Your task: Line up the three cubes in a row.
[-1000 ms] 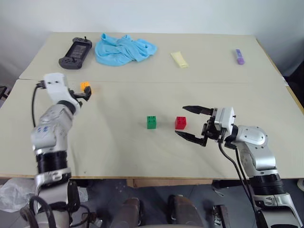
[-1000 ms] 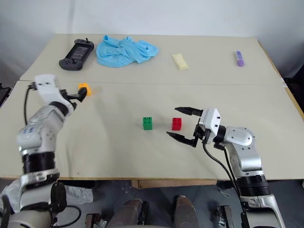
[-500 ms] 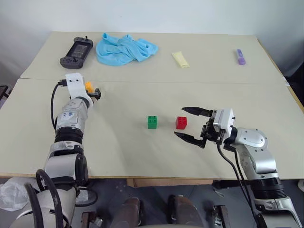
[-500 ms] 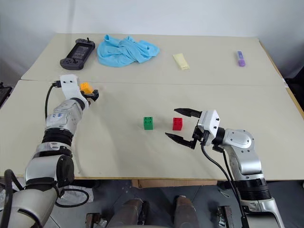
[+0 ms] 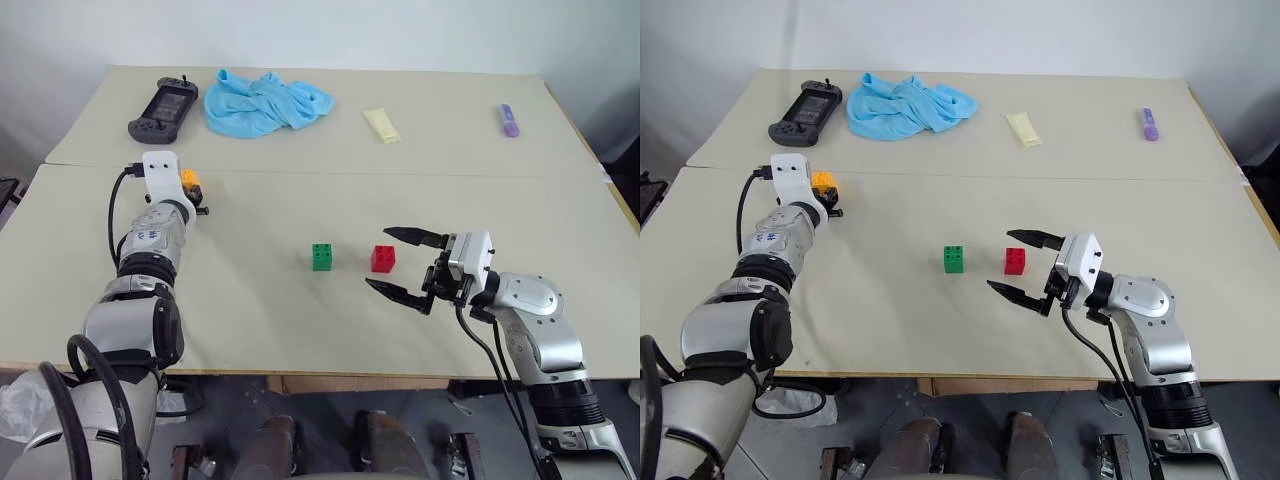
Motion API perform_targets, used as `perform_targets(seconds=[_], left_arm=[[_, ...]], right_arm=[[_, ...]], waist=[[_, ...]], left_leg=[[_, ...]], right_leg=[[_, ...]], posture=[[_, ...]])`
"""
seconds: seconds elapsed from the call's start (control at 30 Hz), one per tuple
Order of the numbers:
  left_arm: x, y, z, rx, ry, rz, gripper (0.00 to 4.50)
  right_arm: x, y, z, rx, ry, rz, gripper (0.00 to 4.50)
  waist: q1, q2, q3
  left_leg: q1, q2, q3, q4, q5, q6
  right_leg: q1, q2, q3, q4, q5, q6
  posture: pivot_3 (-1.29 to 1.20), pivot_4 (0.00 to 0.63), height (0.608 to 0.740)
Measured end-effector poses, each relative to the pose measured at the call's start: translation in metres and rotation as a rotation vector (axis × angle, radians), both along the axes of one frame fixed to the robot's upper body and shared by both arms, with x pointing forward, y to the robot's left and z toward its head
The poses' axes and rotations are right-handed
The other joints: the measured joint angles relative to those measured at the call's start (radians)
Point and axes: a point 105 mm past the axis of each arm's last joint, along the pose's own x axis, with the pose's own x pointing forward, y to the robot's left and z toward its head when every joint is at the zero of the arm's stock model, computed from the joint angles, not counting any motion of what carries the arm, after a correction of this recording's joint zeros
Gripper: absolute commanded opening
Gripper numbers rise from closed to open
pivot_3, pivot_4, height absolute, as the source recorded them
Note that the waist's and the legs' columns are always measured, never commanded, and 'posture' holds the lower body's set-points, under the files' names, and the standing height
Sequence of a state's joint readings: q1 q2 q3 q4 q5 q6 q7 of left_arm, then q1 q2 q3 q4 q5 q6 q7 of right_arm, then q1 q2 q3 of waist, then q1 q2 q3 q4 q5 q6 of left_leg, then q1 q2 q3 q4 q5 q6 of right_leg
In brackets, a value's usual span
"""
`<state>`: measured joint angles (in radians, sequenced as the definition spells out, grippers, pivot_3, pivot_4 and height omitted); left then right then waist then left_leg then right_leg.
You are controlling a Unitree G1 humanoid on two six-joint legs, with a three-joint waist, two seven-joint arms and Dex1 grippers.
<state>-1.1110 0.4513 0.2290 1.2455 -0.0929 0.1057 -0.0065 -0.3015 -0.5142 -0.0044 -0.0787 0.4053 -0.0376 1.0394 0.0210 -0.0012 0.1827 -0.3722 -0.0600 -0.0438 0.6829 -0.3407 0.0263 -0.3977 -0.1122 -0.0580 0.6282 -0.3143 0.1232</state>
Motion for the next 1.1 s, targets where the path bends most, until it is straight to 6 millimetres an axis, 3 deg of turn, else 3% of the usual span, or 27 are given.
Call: perform_targets(seconds=[0.2, 0.33, 0.4, 0.5, 0.67, 0.97, 1.1], left_arm=[[-0.001, 0.004, 0.015, 0.012, -0.074, -0.074, 1.45], [-0.012, -0.005, 0.033, 0.008, -0.210, -0.325, 1.45], [-0.032, -0.011, 0.039, 0.040, -0.266, -0.562, 1.45], [-0.079, -0.014, 0.035, 0.140, -0.226, -0.957, 1.45], [-0.116, -0.028, 0.029, 0.265, -0.106, -1.347, 1.45], [-0.106, -0.074, -0.005, 0.338, -0.008, -1.533, 1.45], [-0.102, -0.090, -0.018, 0.328, 0.036, -1.574, 1.45]], right_arm=[[0.000, -0.002, -0.003, 0.006, 0.010, -0.017, 4.50], [-0.001, -0.003, -0.005, 0.008, 0.013, -0.028, 4.50], [-0.003, -0.003, -0.007, 0.003, 0.018, -0.029, 4.50], [-0.007, -0.017, -0.011, -0.042, 0.028, -0.055, 4.50], [-0.012, -0.036, -0.008, -0.084, 0.024, -0.080, 4.50], [-0.028, -0.047, -0.009, -0.111, 0.059, -0.090, 4.50], [-0.040, -0.057, -0.019, -0.130, 0.120, -0.120, 4.50]], waist=[[0.000, 0.000, 0.000], [-0.005, 0.000, 0.000], [-0.014, 0.000, 0.000], [-0.030, 0.000, 0.000], [-0.010, 0.001, 0.000], [0.003, 0.000, 0.000], [0.003, 0.000, 0.000]], left_leg=[[0.000, 0.000, 0.000, 0.000, 0.000, 0.000], [0.000, 0.001, 0.000, 0.000, 0.000, 0.000], [0.000, 0.001, 0.000, -0.001, 0.000, 0.000], [0.000, 0.002, 0.000, -0.001, 0.000, 0.000], [0.001, 0.001, -0.001, 0.001, 0.001, 0.002], [0.000, 0.000, -0.001, 0.001, 0.001, 0.003], [0.000, 0.000, 0.001, 0.001, 0.001, 0.003]], right_leg=[[0.000, 0.000, 0.000, 0.000, 0.000, 0.000], [0.000, 0.000, -0.001, 0.000, 0.000, 0.000], [0.000, -0.001, -0.001, 0.000, 0.000, 0.000], [0.000, -0.001, -0.001, -0.001, 0.000, -0.001], [0.004, -0.001, -0.001, -0.001, 0.000, -0.001], [0.003, 0.000, 0.001, -0.001, 0.000, 0.000], [0.003, 0.000, -0.002, -0.001, 0.000, 0.000]], posture=[[0.00, 0.150, 0.740], [0.00, 0.150, 0.740], [0.00, 0.150, 0.740], [0.00, 0.150, 0.740], [0.00, 0.150, 0.740], [0.00, 0.150, 0.740], [0.00, 0.150, 0.740]])
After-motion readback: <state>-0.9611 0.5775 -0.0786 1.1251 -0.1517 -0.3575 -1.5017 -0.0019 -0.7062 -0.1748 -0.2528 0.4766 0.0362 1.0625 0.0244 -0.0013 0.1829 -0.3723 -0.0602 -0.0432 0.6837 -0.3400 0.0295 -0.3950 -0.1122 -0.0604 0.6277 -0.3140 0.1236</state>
